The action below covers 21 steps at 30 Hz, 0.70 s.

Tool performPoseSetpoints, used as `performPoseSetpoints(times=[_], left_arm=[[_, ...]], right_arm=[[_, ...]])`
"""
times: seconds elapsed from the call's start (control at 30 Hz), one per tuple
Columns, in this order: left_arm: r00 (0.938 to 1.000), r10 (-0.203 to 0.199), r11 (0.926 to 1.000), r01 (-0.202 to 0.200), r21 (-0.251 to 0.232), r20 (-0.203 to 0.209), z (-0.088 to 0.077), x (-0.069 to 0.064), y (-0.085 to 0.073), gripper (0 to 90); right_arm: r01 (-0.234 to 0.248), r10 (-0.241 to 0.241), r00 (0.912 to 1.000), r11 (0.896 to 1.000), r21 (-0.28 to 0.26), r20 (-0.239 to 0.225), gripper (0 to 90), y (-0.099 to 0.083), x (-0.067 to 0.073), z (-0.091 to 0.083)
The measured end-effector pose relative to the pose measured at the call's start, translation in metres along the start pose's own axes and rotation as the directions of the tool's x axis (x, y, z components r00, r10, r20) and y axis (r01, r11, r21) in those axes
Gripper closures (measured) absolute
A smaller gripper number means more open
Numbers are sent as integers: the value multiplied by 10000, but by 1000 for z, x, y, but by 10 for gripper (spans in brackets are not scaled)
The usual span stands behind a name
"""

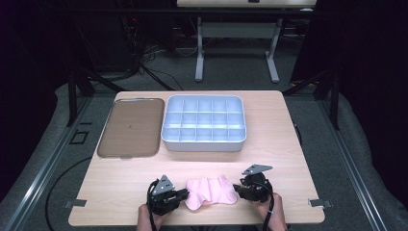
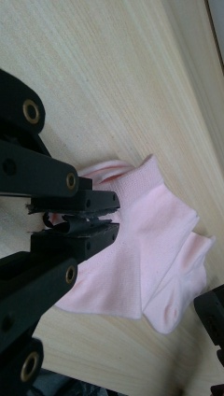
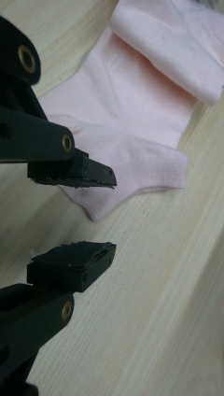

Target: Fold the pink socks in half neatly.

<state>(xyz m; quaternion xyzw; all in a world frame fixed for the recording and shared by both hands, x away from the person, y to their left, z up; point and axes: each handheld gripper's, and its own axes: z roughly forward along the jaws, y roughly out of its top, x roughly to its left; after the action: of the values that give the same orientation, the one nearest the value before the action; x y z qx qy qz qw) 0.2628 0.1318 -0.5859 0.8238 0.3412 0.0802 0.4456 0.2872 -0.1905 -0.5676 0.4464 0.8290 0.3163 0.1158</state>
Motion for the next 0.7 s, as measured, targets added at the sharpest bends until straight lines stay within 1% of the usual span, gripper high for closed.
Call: performPoseSetpoints(times=[0.03, 0.17, 0.2, 0.23, 0.27, 0.3, 0.33, 0.37, 0.4, 0.47, 0.5, 0.57, 0.6, 0.67, 0.7], left_arm=[[10000, -51, 10000, 51, -39, 51, 0, 0, -1, 830], [9999, -38, 10000, 39, -62, 112, 1, 2, -2, 848], [9999, -50, 9999, 51, -94, 114, 1, 2, -2, 854], [9999, -55, 9999, 56, -92, 99, 1, 2, -3, 860], [9999, -60, 9999, 61, -97, 83, 2, 2, -3, 866], [10000, -53, 9999, 53, -95, 45, 2, 2, -3, 871], [10000, -42, 10000, 42, -68, 8, 2, 2, -3, 879], [10000, -42, 10000, 42, -68, 8, 2, 2, -3, 882], [10000, -20, 10000, 19, -51, -86, 2, 1, -3, 888], [9999, 42, 10000, -42, -66, -95, 2, 0, -3, 892], [9999, 75, 10000, -76, -55, -126, 2, 0, -3, 893], [10000, 30, 10000, -30, -62, -94, 3, 0, -3, 894], [9999, 52, 10000, -52, -40, -95, 2, 1, -2, 895], [9999, 76, 10000, -77, -40, -91, 2, 1, -2, 895], [10000, 17, 10000, -17, -59, -87, 2, 1, -3, 895]], right_arm=[[29, -29, 10000, 9999, 98, 11, 615, 0, 0, 1], [23, -23, 10000, 10000, 71, 59, 639, -1, 1, 2], [98, -98, 10000, 9998, 160, 13, 639, 0, 2, 2], [99, -99, 9999, 9999, 134, -23, 643, 0, 3, 2], [188, -187, 9998, 9996, 223, -40, 660, 0, 4, 2], [309, -312, 9995, 9991, 280, 107, 677, 1, 5, 2], [354, -358, 9992, 9990, 259, 167, 700, 0, 6, 2], [354, -358, 9992, 9990, 259, 167, 700, 0, 6, 2], [288, -288, 9996, 9995, 100, 64, 754, -1, 7, 2], [122, -122, 9999, 9999, 4, -8, 804, -2, 5, 3], [37, -37, 9999, 10000, -39, -130, 828, -2, 4, 3], [-188, 183, 9995, 9997, -178, -270, 861, -4, 3, 4], [-294, 289, 9993, 9994, -195, -256, 868, -4, 3, 4], [-308, 302, 9992, 9993, -212, -281, 882, -4, 3, 3], [-227, 222, 9994, 9996, -170, -260, 888, -4, 2, 2]])
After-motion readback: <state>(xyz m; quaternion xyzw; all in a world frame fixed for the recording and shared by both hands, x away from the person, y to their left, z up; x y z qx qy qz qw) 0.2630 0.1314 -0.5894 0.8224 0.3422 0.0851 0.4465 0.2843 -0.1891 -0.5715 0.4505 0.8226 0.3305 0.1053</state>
